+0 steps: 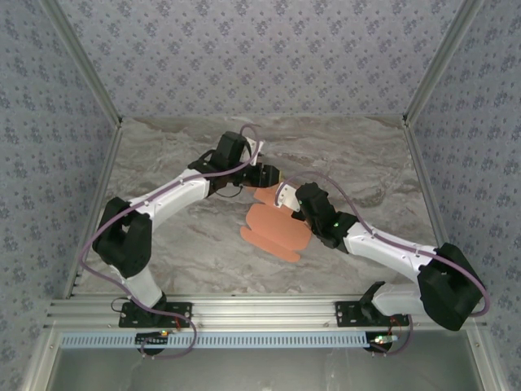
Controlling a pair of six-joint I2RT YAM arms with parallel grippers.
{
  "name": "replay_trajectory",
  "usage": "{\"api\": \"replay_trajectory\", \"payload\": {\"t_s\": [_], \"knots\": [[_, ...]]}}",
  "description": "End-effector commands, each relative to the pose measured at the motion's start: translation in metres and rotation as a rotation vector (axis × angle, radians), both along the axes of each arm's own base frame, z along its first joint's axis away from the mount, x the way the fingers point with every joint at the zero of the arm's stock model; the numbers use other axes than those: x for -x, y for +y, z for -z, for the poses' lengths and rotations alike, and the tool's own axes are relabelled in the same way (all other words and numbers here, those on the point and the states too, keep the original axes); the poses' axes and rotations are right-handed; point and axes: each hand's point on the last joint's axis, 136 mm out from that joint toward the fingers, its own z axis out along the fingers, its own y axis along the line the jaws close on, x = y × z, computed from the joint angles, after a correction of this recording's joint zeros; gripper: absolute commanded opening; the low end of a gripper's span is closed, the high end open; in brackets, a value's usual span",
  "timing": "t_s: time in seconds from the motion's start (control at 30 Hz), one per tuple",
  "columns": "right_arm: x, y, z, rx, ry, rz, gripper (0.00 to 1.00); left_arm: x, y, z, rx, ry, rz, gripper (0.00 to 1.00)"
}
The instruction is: Fold the paper box
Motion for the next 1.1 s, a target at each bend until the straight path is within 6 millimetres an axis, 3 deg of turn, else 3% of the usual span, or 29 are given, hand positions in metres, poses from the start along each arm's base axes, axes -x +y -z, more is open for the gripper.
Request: {"api": "replay_trajectory", "payload": {"t_s": [0.0,0.63,1.07], "knots": [[-0.004,0.003,-0.015,-0.039,-0.023,0.013,0.02,0.006,0.0,0.003,-0.016,0.007,0.008,0.48],[-0.003,0.008,-0.012,-0.045,-0.016,0.006,0.02,0.008,-0.028,-0.001,0.14,0.082,0.043,0.4],[-0.002,0.007,-0.009,-0.022,-0.008,0.013,0.02,0.008,-0.024,-0.003,0.152,0.079,0.018,0.33]]}}
